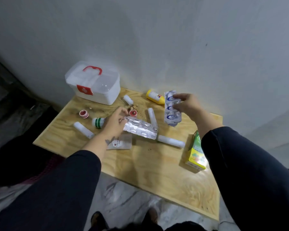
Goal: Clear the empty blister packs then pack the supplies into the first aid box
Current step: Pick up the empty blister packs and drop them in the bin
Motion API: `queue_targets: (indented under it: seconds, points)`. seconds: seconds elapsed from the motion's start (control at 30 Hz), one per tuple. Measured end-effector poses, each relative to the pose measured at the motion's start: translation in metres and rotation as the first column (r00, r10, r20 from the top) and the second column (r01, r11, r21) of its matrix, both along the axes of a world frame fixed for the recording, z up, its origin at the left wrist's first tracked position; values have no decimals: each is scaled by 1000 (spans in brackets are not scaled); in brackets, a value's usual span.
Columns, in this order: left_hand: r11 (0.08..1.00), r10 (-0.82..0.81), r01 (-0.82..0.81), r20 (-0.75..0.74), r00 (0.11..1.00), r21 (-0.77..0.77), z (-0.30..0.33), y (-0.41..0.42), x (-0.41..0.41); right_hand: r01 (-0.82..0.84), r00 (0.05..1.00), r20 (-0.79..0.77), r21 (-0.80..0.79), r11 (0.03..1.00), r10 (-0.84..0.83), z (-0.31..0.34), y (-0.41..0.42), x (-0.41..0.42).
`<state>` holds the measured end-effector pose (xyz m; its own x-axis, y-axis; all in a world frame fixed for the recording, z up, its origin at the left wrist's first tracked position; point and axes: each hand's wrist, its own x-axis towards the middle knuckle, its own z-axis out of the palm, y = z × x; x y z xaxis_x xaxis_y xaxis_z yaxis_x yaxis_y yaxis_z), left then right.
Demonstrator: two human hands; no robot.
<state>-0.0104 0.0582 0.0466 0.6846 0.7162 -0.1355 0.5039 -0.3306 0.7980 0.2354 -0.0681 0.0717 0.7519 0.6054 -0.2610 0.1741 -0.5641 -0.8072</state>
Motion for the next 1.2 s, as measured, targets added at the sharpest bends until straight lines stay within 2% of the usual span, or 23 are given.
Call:
queue_targets:
  seconds: [0.2, 0.37, 0.57, 0.8, 1.0, 1.2]
  points:
    - [979, 205, -205, 119, 971, -10, 30, 28, -34, -111, 990, -76, 127, 986, 121, 35, 46, -56]
    - [917, 399, -386, 229, 888, -103, 49, 63, -82, -236, 963, -86, 199, 951, 257, 65, 94, -116]
    - [835, 547, -540, 280, 789, -108, 64, 110, -177, -353, 926, -64, 202, 913, 372, 86, 158, -207]
    - [744, 664, -648, 287, 691, -161, 58, 167, -316, -503, 857, -28, 168, 848, 514, 77, 253, -340]
    - [625, 779, -757, 208, 591, -190, 34, 196, -426, -640, 757, -59, 131, 757, 651, 45, 318, -451]
    - [515, 857, -826, 135, 497, -229, -4, 213, -494, -747, 660, -80, 35, 664, 747, 12, 361, -529]
